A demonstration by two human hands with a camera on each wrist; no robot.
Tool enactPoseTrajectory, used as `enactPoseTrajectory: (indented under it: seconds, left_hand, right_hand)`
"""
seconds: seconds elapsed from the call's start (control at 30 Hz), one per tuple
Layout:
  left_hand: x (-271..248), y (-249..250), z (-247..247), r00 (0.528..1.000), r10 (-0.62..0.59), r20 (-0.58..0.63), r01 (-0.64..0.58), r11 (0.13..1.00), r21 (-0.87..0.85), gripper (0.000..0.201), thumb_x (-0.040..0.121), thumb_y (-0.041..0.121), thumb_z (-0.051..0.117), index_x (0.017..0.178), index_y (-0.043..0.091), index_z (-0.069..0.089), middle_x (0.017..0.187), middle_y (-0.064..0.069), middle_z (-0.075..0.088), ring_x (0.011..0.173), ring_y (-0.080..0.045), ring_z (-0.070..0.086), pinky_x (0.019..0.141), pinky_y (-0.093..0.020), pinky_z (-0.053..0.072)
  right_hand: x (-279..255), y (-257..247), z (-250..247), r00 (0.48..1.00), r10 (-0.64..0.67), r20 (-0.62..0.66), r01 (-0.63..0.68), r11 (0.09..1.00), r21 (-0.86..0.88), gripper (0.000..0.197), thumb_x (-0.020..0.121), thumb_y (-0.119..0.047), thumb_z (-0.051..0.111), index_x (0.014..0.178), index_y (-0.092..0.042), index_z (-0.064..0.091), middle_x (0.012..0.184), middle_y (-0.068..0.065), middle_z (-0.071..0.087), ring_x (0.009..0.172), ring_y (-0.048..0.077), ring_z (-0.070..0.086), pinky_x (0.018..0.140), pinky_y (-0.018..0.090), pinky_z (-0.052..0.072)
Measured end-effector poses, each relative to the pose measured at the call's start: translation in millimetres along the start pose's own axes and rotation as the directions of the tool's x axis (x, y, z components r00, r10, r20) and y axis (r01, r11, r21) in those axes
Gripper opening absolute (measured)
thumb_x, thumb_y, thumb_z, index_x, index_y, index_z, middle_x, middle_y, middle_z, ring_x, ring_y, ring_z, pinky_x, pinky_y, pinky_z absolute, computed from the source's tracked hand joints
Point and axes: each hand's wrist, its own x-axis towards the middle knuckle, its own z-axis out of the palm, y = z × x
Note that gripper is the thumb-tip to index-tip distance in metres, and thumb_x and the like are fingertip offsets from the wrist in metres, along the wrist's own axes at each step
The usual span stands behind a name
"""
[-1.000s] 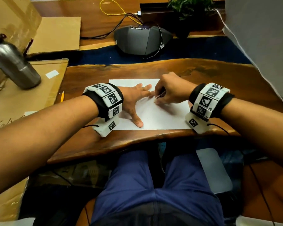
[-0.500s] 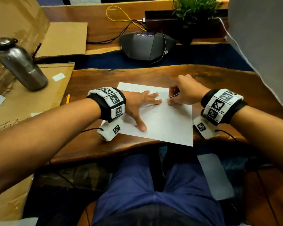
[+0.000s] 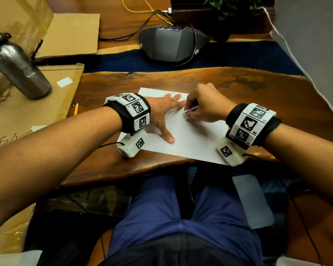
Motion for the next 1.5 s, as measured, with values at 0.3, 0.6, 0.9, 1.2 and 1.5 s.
enactPoseTrajectory:
  seconds: [0.3, 0.6, 0.9, 1.2, 1.5]
  left_hand:
    - [6, -2, 1, 1.0, 0.006, 0.012, -0.006, 0.999, 0.04, 0.135, 0.06, 0.059, 0.085, 0.157, 0.035, -0.006, 0.164, 0.007, -0.019, 0.151, -0.018, -0.015, 0.122, -0.05, 0.0]
    - [9, 1, -2, 0.999, -0.004, 0.037, 0.001, 0.998, 0.068, 0.133, 0.058, 0.058, 0.087, 0.154, 0.045, -0.004, 0.164, 0.003, -0.02, 0.151, -0.025, -0.012, 0.12, -0.058, 0.006]
    - [12, 0, -3, 0.999, -0.019, 0.037, 0.016, 0.997, 0.081, 0.137, 0.054, 0.06, 0.087, 0.155, 0.042, -0.003, 0.164, 0.006, -0.02, 0.151, -0.023, -0.014, 0.12, -0.059, 0.006]
    - [8, 2, -3, 0.998, -0.045, 0.035, 0.042, 0.996, 0.084, 0.143, 0.056, 0.06, 0.087, 0.156, 0.036, -0.012, 0.163, 0.008, -0.021, 0.151, -0.021, -0.017, 0.12, -0.051, 0.001]
    - [6, 5, -5, 0.999, -0.034, 0.019, 0.032, 0.997, 0.068, 0.141, 0.057, 0.057, 0.088, 0.157, 0.032, -0.008, 0.165, 0.002, -0.013, 0.152, -0.025, -0.008, 0.121, -0.05, 0.006]
  right_hand:
    - [7, 4, -14, 0.999, 0.008, 0.036, -0.008, 1.0, -0.013, 0.009, 0.077, -0.021, 0.082, 0.074, -0.014, 0.077, 0.072, -0.001, 0.073, 0.073, 0.017, 0.068, 0.064, 0.028, 0.054]
    - [-12, -16, -10, 0.948, -0.17, 0.27, 0.156, 0.985, 0.072, 0.011, 0.077, -0.026, 0.084, 0.08, -0.017, 0.079, 0.076, -0.008, 0.074, 0.068, 0.004, 0.067, 0.062, 0.019, 0.054]
    - [-1, -9, -9, 0.988, -0.089, 0.123, 0.093, 0.995, -0.022, 0.007, 0.079, -0.018, 0.081, 0.078, -0.013, 0.077, 0.072, -0.004, 0.071, 0.07, 0.013, 0.067, 0.059, 0.022, 0.052]
    - [24, 11, -23, 0.996, 0.029, 0.084, -0.026, 0.999, -0.038, 0.012, 0.076, -0.026, 0.084, 0.077, -0.015, 0.08, 0.075, -0.001, 0.075, 0.068, 0.012, 0.067, 0.059, 0.022, 0.05]
    - [-7, -25, -12, 0.927, -0.181, 0.329, 0.183, 0.983, 0.025, 0.011, 0.077, -0.026, 0.084, 0.08, -0.018, 0.078, 0.076, -0.009, 0.073, 0.067, 0.003, 0.065, 0.062, 0.017, 0.052]
